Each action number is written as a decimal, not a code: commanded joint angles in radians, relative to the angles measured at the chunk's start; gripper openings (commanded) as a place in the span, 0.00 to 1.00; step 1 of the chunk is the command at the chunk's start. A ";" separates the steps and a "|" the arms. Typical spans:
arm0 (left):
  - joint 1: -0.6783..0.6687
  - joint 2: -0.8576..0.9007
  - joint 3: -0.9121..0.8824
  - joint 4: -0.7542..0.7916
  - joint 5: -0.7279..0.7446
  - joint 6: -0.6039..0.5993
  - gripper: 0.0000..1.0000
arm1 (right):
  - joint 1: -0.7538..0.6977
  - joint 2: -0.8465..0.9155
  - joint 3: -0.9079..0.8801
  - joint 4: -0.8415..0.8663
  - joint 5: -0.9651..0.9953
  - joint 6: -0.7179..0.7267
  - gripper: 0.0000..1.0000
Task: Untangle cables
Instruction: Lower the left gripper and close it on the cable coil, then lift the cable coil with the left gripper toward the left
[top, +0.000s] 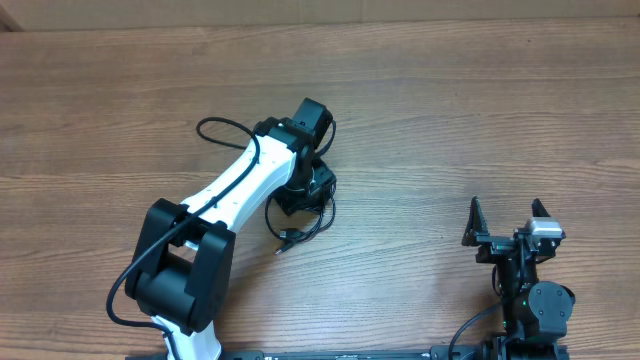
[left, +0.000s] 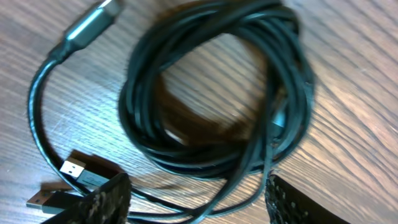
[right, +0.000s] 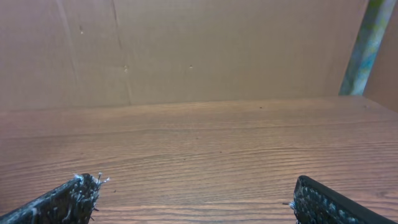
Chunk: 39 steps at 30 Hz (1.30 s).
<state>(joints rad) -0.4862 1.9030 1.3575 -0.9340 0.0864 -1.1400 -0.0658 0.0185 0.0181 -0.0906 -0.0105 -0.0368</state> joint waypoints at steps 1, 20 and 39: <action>0.003 0.006 -0.046 0.000 -0.034 -0.098 0.68 | -0.006 -0.004 -0.010 0.006 0.010 0.006 1.00; 0.014 0.002 -0.168 0.205 -0.179 0.080 0.04 | -0.006 -0.004 -0.010 0.006 0.010 0.006 1.00; 0.036 -0.488 0.078 -0.016 -0.190 0.267 0.04 | -0.006 -0.004 -0.010 0.006 0.010 0.006 1.00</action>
<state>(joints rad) -0.4507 1.4986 1.4189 -0.9432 -0.1364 -0.9161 -0.0658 0.0185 0.0181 -0.0906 -0.0105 -0.0368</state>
